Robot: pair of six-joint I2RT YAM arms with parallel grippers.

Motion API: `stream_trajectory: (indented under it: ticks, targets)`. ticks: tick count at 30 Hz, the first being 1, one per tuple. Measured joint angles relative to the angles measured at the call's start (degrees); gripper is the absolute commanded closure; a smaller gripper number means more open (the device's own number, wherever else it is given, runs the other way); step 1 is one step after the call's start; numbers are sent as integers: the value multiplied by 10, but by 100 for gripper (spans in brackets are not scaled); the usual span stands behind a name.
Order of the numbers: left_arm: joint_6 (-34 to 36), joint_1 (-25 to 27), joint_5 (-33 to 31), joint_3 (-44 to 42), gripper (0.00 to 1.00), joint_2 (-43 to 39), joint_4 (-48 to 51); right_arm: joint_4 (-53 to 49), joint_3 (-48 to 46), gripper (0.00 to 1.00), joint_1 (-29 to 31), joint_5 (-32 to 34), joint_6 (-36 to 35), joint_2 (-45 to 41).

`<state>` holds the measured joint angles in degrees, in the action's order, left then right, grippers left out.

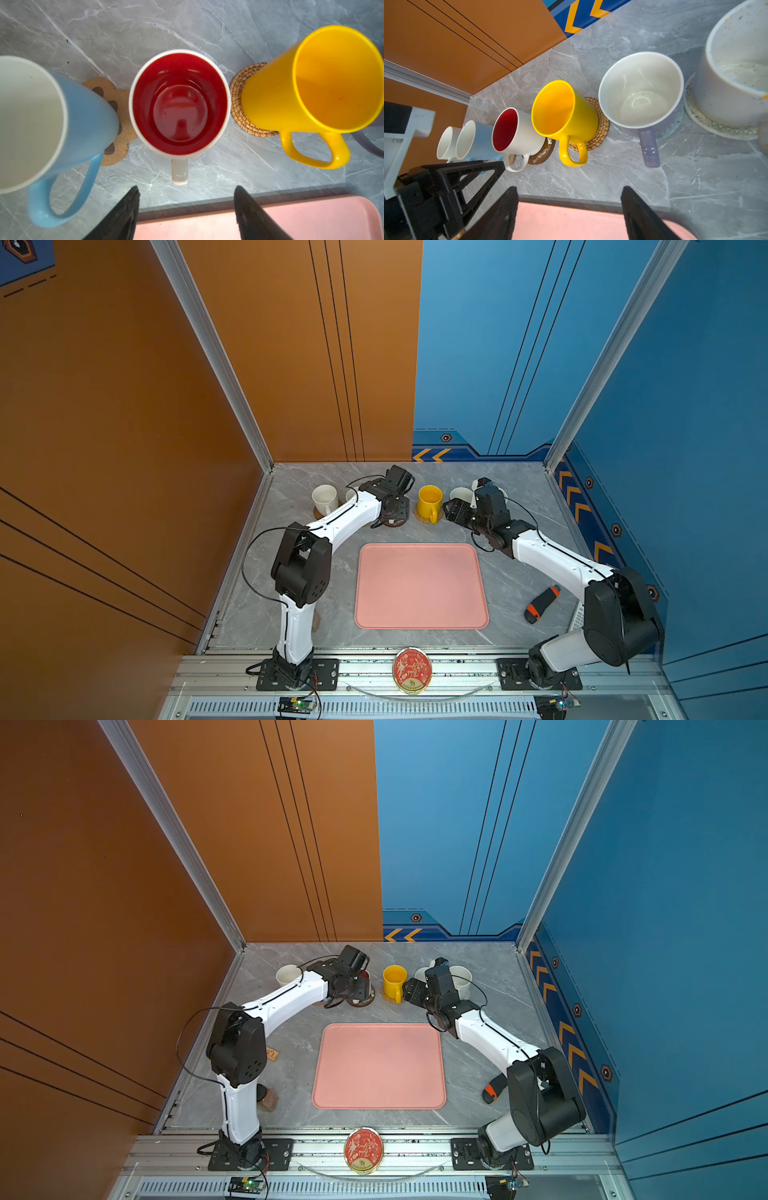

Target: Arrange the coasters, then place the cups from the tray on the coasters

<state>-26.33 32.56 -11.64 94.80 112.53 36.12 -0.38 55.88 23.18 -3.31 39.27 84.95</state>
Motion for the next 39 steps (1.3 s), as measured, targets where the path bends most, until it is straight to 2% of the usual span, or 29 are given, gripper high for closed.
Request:
stream_trajectory:
  ticks: [8, 22, 29, 35, 37, 38, 39]
  targets:
    - [9, 12, -14, -20, 25, -40, 0, 0, -7, 17, 1, 10, 0, -21]
    - [28, 16, -25, -77, 22, -144, -19, 0, -26, 0, 6, 22, -10, -71]
    - [51, 16, -46, -124, 20, -202, -39, 0, -27, 0, 9, 35, -16, -83]
    - [79, 16, -65, -195, 15, -273, -81, -7, -27, 0, 13, 52, -24, -98]
    - [89, 14, -74, -222, 8, -302, -98, -12, -27, 0, 16, 59, -27, -108]
    - [94, 11, -78, -238, 1, -318, -107, -16, -27, 0, 16, 64, -31, -114]
    - [99, 9, -82, -253, 2, -334, -116, -20, -27, 0, 17, 67, -34, -120]
